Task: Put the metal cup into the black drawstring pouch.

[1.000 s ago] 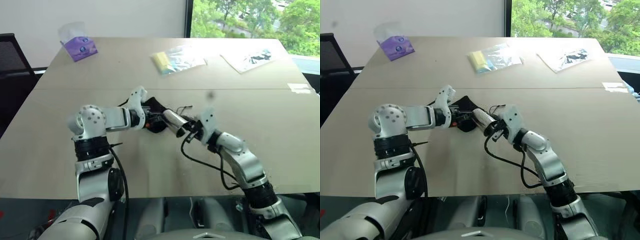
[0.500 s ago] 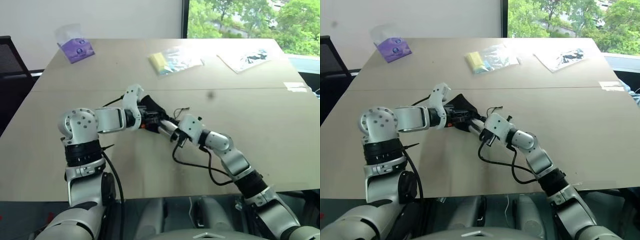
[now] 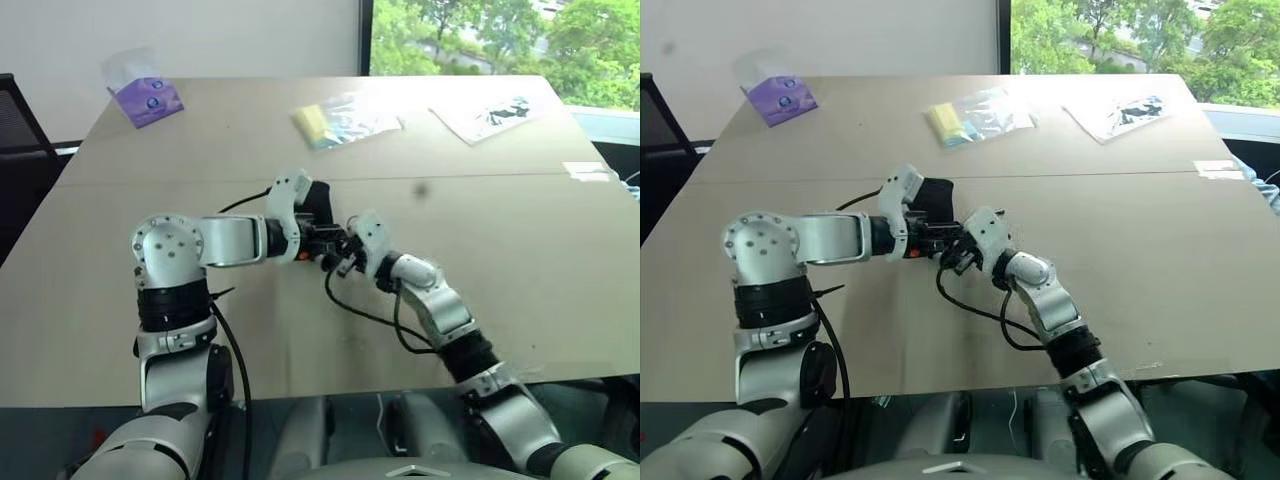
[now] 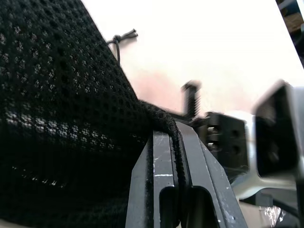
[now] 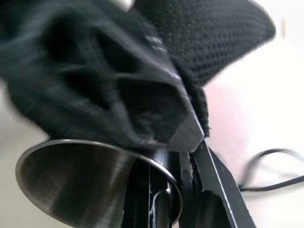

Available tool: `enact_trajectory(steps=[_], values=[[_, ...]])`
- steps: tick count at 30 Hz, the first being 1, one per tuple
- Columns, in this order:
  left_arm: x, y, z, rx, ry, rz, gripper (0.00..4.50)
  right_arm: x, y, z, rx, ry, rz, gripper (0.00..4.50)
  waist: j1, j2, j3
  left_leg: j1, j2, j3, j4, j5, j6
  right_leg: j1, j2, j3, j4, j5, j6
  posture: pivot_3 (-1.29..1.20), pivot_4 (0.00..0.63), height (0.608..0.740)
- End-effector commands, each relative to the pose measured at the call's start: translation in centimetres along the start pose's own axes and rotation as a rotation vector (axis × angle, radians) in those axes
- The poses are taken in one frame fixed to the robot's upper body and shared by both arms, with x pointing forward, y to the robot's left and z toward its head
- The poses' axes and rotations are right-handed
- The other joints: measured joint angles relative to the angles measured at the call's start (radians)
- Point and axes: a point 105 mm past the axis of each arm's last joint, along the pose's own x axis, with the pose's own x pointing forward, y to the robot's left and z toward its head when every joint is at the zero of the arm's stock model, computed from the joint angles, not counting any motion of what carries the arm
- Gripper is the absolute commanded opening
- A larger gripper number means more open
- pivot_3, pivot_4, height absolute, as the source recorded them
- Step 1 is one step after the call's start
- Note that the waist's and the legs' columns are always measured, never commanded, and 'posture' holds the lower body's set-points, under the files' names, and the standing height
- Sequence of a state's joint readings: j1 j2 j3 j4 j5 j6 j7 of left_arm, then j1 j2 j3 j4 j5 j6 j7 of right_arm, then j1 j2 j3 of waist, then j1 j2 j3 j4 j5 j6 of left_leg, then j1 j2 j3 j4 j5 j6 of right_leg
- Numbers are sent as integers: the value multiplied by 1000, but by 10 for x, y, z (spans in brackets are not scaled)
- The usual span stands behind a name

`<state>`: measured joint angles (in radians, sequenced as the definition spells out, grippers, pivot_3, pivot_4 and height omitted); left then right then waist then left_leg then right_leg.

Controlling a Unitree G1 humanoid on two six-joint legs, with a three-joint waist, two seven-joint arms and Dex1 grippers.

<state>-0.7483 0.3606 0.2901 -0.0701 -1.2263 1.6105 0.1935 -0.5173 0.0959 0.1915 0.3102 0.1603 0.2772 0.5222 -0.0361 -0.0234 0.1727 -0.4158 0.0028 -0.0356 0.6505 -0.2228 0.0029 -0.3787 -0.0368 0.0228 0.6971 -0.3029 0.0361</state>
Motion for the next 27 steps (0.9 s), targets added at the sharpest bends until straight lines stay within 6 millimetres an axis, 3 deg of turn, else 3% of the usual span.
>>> enact_trajectory(steps=[1,2,7,8,12,16,18,21,23,25,27], values=[[-3,-24,16,2,-79,-110,0,6,-1,22,184,-110,-1,54,3,0,0,0,0,0,0,0,0,0,0,0,0,0,0,0,150,740],[-2,-26,19,-16,-100,-120,0,7,-2,22,175,-111,-7,54,6,0,0,0,0,0,0,0,0,0,0,0,0,0,0,0,150,740],[-5,-41,23,-17,-139,-206,0,14,-5,11,-393,-6,-69,54,3,0,0,0,-1,0,-1,0,0,-1,0,-1,0,0,0,0,150,740],[-4,-42,22,-23,-138,-212,0,16,-4,12,-408,-17,-67,54,0,0,0,0,-1,1,-1,0,0,-1,1,-1,0,0,0,0,150,740],[-2,-47,21,-5,-130,-219,0,21,8,36,46,-177,7,54,-6,-1,1,0,1,1,-2,0,0,-1,1,0,0,0,0,0,150,740],[-3,-46,27,-56,-159,-235,0,21,13,53,203,-265,70,54,5,-1,1,-1,0,0,-2,0,-1,-1,0,0,-1,0,0,0,150,740],[-4,-46,32,-92,-184,-245,0,22,11,50,68,-240,42,54,5,-1,1,-1,0,0,-1,0,0,-1,-1,0,-1,0,0,0,150,740],[-6,-45,38,-173,-211,-256,0,23,7,42,-379,-185,-47,54,-4,-1,1,-1,0,0,-2,0,-1,-1,0,0,-1,0,0,0,150,740],[-8,-44,39,-219,-215,-257,0,23,7,38,-445,-190,-52,54,-4,-1,1,0,0,1,-2,0,-1,-2,0,2,0,0,0,0,150,740],[-10,-46,41,-272,-225,-262,0,24,6,58,73,-327,-45,54,-4,-1,1,0,0,1,-2,0,-1,-2,0,2,-1,0,0,0,150,740],[-11,-49,44,-316,-236,-271,0,23,9,74,322,-427,14,54,8,-2,2,-1,1,0,-2,0,-1,-1,-1,1,-1,0,0,0,150,740]])
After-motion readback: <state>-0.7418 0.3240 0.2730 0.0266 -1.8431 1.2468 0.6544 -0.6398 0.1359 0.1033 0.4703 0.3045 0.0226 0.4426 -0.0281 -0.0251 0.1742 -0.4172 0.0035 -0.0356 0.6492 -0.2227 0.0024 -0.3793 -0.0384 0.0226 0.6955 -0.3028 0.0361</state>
